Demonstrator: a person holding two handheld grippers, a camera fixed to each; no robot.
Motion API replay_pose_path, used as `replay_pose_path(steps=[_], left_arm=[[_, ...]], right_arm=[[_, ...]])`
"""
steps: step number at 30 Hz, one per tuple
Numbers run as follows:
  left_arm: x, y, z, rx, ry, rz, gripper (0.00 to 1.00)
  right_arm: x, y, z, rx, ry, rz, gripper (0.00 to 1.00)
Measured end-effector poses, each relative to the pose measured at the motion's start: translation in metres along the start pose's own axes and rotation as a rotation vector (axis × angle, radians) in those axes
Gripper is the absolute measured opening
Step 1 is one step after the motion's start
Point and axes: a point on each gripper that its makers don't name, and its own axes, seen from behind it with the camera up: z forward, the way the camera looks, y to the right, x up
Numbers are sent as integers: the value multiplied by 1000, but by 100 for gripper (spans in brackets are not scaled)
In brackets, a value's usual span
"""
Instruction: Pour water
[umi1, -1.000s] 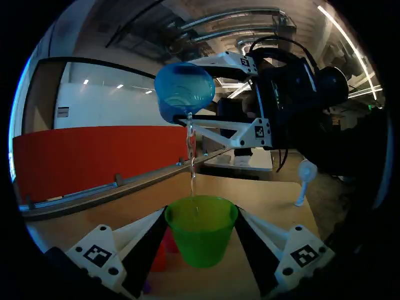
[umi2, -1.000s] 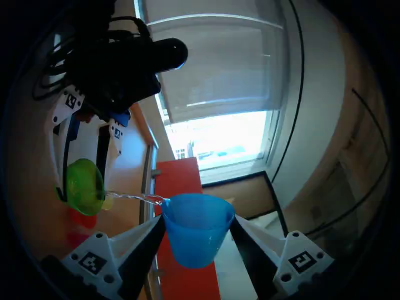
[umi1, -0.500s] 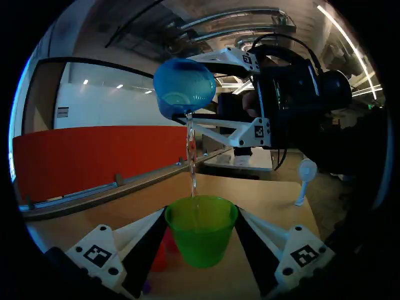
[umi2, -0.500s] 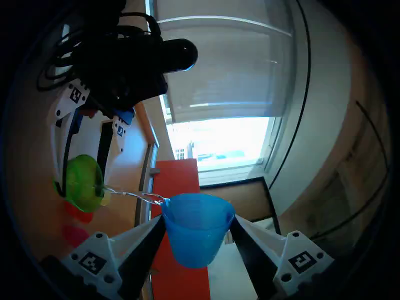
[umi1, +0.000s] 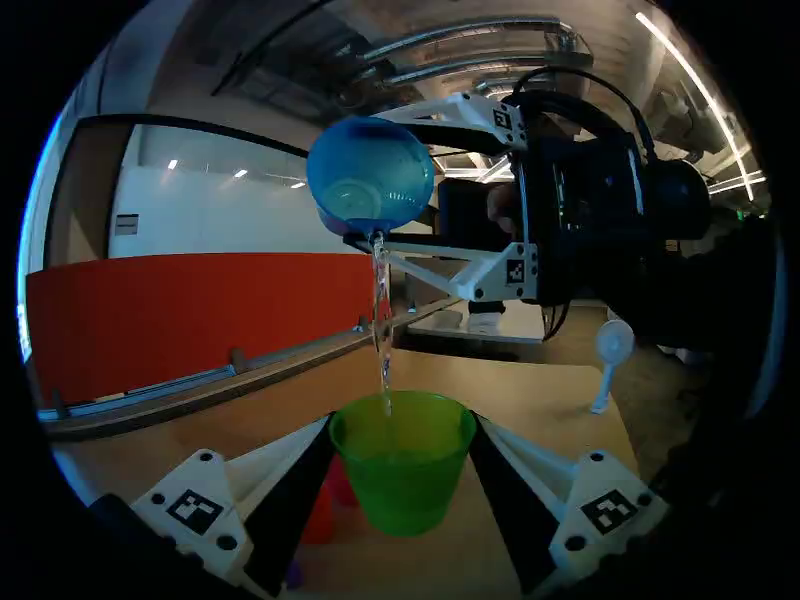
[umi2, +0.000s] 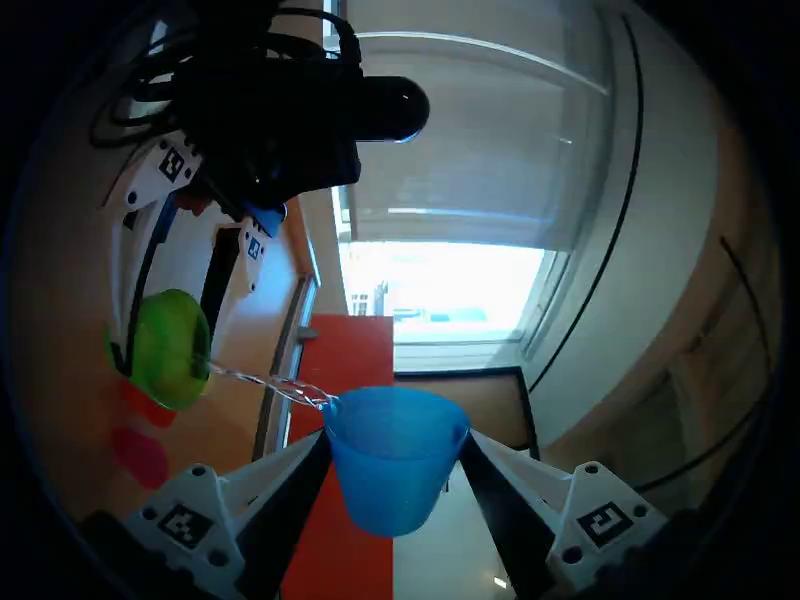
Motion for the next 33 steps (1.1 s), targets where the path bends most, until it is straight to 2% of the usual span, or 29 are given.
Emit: replay_pose_path(steps=[23, 33], left_arm=[[-1, 0, 0, 0, -2, -2, 89], [-1, -2, -1, 5, -3, -3, 89]], right_arm=[[5, 1, -1, -2, -14, -115, 91], [6, 0, -1, 0, -12, -115, 91]])
